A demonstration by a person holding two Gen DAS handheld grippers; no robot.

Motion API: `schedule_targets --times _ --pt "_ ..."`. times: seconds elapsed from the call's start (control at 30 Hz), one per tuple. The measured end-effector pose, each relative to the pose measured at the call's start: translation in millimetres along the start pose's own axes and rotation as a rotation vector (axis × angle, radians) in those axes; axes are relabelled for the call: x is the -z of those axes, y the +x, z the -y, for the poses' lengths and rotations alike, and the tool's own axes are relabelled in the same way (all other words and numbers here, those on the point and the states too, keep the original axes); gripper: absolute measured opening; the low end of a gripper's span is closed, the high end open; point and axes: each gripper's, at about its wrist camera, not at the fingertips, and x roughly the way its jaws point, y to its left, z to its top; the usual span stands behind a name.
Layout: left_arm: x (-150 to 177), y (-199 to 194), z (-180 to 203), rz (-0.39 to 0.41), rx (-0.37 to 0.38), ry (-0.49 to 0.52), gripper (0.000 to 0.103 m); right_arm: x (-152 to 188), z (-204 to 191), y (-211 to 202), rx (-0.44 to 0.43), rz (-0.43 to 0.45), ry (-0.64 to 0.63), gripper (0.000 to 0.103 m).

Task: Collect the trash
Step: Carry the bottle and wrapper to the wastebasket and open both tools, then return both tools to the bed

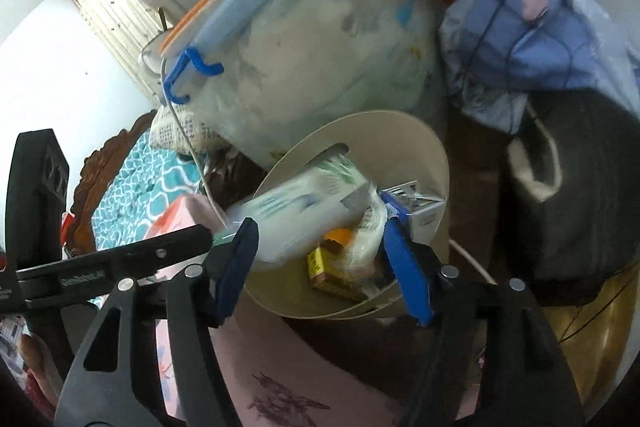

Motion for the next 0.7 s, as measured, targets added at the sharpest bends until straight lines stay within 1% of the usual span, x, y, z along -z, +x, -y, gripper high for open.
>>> schedule_targets --times 0.03,0.13,0.2,0.33,0.43,0.57,0.7 --pt "1 -3 0 0.011 -0.007 0.008 0.075 2 1 -3 -0.003 0.008 0.001 0.067" --pt "19 -27 -8 0.061 -0.034 0.025 0.075 16 -5 -15 -0.023 0.016 0.003 0.067" --pt "36 -48 -20 0.097 -0.060 0.009 0.075 25 -11 -19 -0.048 0.010 0.008 0.067" --pt "75 -84 -48 0.152 -0.139 -0.040 0.075 47 -35 -29 -0.106 -0.005 -0.003 0.067" --pt "110 -111 -72 0.177 -0.205 -0.089 0.075 65 -59 -33 -0.142 -0.032 -0.039 0.067" --pt "160 -143 -107 0.182 -0.313 -0.168 0.075 92 -92 -30 -0.180 -0.095 -0.090 0.067" --pt "200 -171 -133 0.192 -0.381 -0.238 0.075 120 -121 -23 -0.212 -0.166 -0.130 0.067"
